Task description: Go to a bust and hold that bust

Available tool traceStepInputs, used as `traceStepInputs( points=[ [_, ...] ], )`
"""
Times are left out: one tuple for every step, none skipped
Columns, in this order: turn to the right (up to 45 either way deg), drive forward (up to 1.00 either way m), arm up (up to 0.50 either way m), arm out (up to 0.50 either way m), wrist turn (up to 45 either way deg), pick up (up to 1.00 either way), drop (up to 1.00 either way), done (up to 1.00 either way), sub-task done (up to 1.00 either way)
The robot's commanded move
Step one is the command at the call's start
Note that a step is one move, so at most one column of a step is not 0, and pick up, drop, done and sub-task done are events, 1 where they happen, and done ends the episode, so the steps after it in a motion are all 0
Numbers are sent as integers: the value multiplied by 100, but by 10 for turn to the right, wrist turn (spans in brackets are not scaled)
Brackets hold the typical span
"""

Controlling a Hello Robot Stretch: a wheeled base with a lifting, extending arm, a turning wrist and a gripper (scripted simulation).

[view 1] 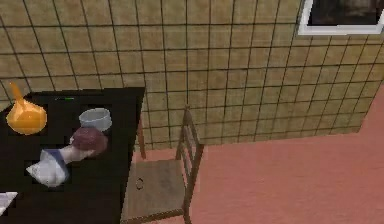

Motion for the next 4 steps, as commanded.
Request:
traceStepInputs(
  points=[
    [0,40,0,0,0,0,0,0,0],
    [-450,0,0,0,0,0,0,0,0],
    [-450,0,0,0,0,0,0,0,0],
    [-450,0,0,0,0,0,0,0,0]
  ],
)
